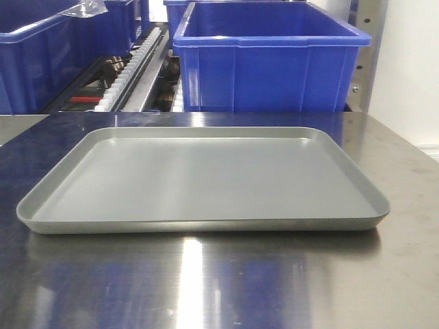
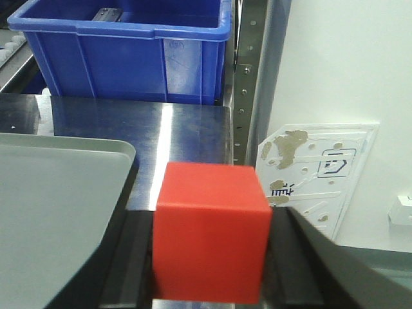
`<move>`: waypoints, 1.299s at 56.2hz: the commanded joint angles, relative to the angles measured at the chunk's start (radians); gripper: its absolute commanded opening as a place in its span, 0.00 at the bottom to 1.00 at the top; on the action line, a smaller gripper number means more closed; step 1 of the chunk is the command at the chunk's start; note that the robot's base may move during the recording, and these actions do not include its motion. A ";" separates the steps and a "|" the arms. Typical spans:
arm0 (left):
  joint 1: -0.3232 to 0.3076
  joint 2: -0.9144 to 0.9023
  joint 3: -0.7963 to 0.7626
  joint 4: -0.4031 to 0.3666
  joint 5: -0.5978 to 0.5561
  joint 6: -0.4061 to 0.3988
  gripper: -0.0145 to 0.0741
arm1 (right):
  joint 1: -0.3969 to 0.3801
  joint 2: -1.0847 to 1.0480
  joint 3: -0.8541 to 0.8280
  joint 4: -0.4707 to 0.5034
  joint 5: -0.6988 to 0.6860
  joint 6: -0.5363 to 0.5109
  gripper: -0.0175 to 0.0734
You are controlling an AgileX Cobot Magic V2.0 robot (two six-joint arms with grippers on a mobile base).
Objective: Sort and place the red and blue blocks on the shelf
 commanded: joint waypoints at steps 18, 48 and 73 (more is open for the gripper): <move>0.004 -0.244 0.092 0.074 -0.125 0.002 0.50 | -0.008 0.005 -0.028 -0.011 -0.095 -0.007 0.52; 0.006 -0.246 0.092 0.074 -0.129 0.002 0.50 | -0.008 0.005 -0.028 -0.011 -0.095 -0.007 0.52; 0.006 -0.246 0.092 0.074 -0.129 0.002 0.50 | -0.008 0.005 -0.028 -0.011 -0.095 -0.007 0.52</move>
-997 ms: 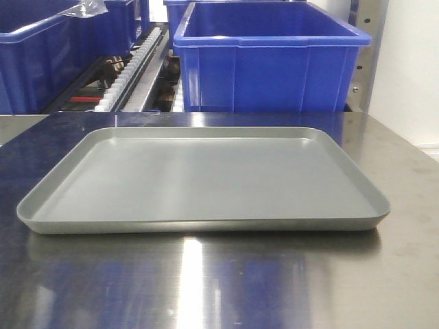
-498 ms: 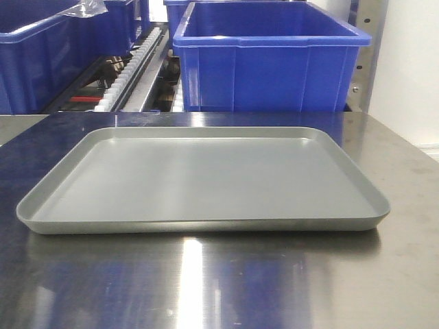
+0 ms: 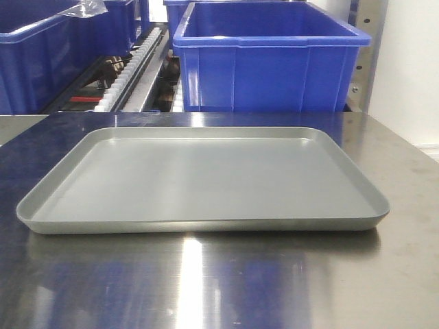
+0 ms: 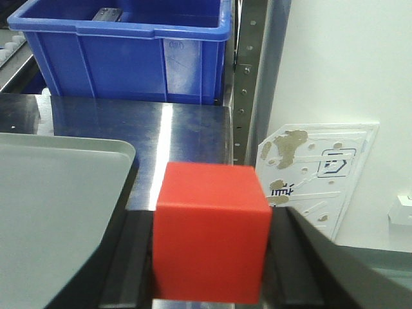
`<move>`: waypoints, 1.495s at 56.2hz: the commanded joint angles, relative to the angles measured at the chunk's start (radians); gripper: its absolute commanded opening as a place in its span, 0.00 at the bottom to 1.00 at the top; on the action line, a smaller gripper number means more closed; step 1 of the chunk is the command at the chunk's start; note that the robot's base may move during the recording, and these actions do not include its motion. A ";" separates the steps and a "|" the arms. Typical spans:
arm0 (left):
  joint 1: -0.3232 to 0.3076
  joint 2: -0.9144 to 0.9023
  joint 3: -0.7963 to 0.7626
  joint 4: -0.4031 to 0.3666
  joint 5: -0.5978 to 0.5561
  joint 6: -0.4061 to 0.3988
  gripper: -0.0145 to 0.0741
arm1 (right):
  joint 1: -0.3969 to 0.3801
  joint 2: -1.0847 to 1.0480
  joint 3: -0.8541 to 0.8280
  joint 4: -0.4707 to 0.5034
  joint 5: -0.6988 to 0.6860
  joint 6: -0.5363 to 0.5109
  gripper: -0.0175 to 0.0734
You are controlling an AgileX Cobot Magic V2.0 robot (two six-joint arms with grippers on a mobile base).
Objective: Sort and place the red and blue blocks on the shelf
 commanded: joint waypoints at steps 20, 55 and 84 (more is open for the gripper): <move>0.002 0.005 -0.027 0.001 -0.098 0.000 0.50 | -0.008 0.005 -0.028 -0.011 -0.095 -0.007 0.52; 0.002 0.005 -0.027 0.001 -0.098 0.000 0.50 | -0.008 0.005 -0.028 -0.011 -0.095 -0.007 0.52; 0.002 0.005 -0.027 0.001 -0.098 0.000 0.50 | -0.008 0.005 -0.028 -0.011 -0.095 -0.007 0.52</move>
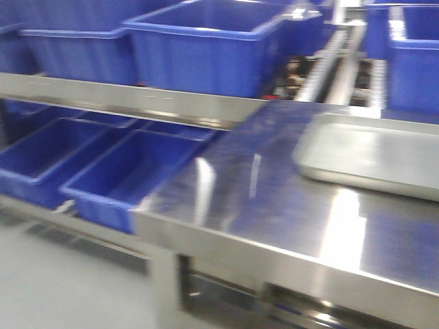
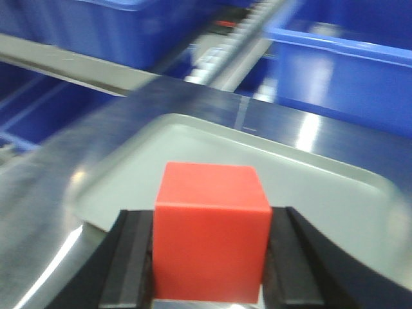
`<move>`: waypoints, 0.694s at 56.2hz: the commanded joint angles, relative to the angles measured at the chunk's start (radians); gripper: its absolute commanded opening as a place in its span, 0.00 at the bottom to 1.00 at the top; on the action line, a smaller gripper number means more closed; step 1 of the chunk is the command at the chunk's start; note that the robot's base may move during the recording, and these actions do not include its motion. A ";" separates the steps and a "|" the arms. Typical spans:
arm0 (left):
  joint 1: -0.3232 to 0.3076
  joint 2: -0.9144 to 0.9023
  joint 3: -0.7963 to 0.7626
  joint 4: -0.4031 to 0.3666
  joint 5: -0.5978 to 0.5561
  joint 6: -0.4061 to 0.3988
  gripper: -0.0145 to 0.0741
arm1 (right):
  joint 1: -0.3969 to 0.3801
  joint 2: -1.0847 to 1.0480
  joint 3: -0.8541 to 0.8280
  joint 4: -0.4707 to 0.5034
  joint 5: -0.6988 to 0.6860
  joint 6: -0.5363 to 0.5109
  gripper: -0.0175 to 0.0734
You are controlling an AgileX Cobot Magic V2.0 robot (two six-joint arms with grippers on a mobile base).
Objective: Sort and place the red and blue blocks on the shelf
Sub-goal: 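Drive the base to the shelf of blue bins holding both cubes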
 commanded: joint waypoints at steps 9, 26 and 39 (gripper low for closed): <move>0.002 0.005 -0.027 0.001 -0.098 0.000 0.50 | -0.008 0.006 -0.028 -0.011 -0.095 -0.007 0.52; 0.002 0.005 -0.027 0.001 -0.098 0.000 0.50 | -0.008 0.006 -0.028 -0.011 -0.095 -0.007 0.52; 0.002 0.005 -0.027 0.001 -0.098 0.000 0.50 | -0.008 0.006 -0.028 -0.011 -0.095 -0.007 0.52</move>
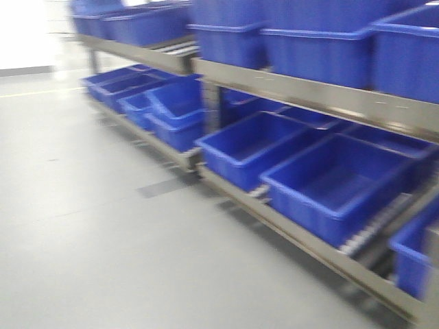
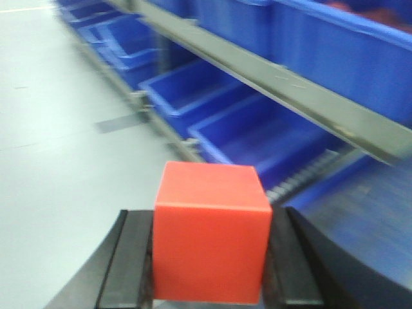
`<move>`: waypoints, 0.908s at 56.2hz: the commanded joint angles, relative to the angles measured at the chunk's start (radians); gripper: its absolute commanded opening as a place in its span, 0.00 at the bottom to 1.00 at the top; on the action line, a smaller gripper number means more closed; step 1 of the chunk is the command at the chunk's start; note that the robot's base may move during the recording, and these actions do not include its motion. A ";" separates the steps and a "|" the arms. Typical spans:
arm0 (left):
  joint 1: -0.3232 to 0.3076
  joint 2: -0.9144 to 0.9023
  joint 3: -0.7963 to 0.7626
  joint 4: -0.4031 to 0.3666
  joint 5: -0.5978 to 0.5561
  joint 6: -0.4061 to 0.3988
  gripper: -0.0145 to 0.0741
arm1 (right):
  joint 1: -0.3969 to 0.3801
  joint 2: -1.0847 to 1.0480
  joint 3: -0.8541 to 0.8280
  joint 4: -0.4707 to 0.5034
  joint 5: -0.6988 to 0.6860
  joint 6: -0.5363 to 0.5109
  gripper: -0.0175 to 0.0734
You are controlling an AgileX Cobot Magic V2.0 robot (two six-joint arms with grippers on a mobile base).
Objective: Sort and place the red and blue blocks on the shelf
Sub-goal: 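Drive the base to the shelf of blue bins holding both cubes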
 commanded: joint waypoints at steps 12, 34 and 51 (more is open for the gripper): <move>0.002 0.005 -0.027 0.001 -0.098 0.000 0.50 | -0.008 0.006 -0.028 -0.011 -0.095 -0.007 0.52; 0.002 0.005 -0.027 0.001 -0.098 0.000 0.50 | -0.008 0.006 -0.028 -0.011 -0.095 -0.007 0.52; 0.002 0.005 -0.027 0.001 -0.098 0.000 0.50 | -0.008 0.006 -0.028 -0.011 -0.095 -0.007 0.52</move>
